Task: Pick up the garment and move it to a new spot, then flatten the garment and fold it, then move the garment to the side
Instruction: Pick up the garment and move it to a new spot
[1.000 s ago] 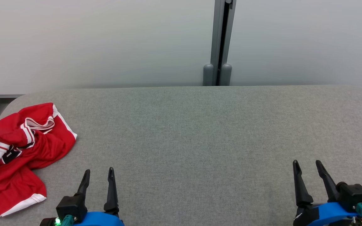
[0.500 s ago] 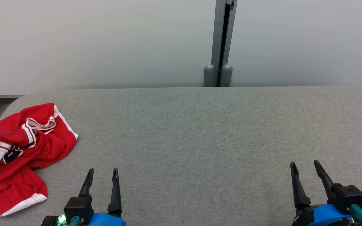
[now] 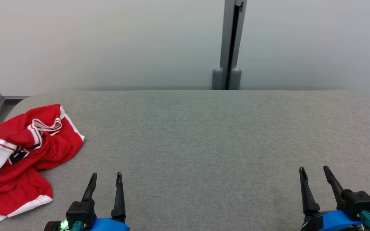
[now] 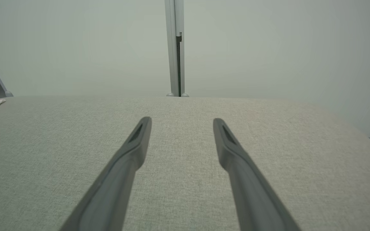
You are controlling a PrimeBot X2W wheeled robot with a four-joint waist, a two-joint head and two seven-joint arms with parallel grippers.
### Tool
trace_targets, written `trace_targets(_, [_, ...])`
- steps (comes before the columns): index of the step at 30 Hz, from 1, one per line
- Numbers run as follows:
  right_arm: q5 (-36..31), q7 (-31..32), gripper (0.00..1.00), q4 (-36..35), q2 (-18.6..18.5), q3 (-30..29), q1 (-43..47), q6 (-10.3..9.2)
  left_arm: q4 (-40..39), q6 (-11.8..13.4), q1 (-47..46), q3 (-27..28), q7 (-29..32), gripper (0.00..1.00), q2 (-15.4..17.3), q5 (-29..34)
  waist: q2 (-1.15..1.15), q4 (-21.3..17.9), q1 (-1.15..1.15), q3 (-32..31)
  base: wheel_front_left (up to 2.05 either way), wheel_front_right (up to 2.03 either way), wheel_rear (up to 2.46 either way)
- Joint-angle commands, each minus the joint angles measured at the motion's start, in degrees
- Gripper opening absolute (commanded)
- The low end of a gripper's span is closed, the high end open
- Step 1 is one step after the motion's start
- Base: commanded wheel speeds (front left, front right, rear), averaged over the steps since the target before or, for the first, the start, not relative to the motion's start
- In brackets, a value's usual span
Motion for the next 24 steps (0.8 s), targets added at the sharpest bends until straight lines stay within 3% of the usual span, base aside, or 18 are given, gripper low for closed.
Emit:
trace_targets(1, [0.15, -0.17, 1.00, -0.10, -0.35, -0.06, 0.85, 0.11, 0.09, -0.12, -0.56, 0.14, -0.30, 1.00, 0.04, 0.16, 0.00, 1.01, 0.00, 0.15, 0.00, 0.00, 0.00])
trace_targets(5, [0.02, -0.21, 1.00, -0.23, -0.35, -0.18, 0.90, 0.11, 0.16, 0.08, -0.75, 0.15, -0.30, 1.00, 0.15, 0.26, 0.00, 3.56, 0.00, 0.10, 0.00, 0.00, 0.00])
trace_targets(16, [1.38, -0.31, 1.00, -0.03, -0.34, 0.69, 1.59, 0.07, -0.29, 0.20, 0.08, 0.70, -0.29, 1.00, 1.24, -0.43, 0.00, 19.37, 0.00, -0.69, 0.00, 0.00, 0.00])
trace_targets(24, [1.95, -0.40, 1.00, 0.38, -0.34, 2.15, 0.75, 0.07, -0.60, 0.71, 0.59, 1.21, -0.28, 1.00, 2.19, -0.92, 0.00, 26.70, 0.00, -0.19, 0.00, 0.00, 0.00])
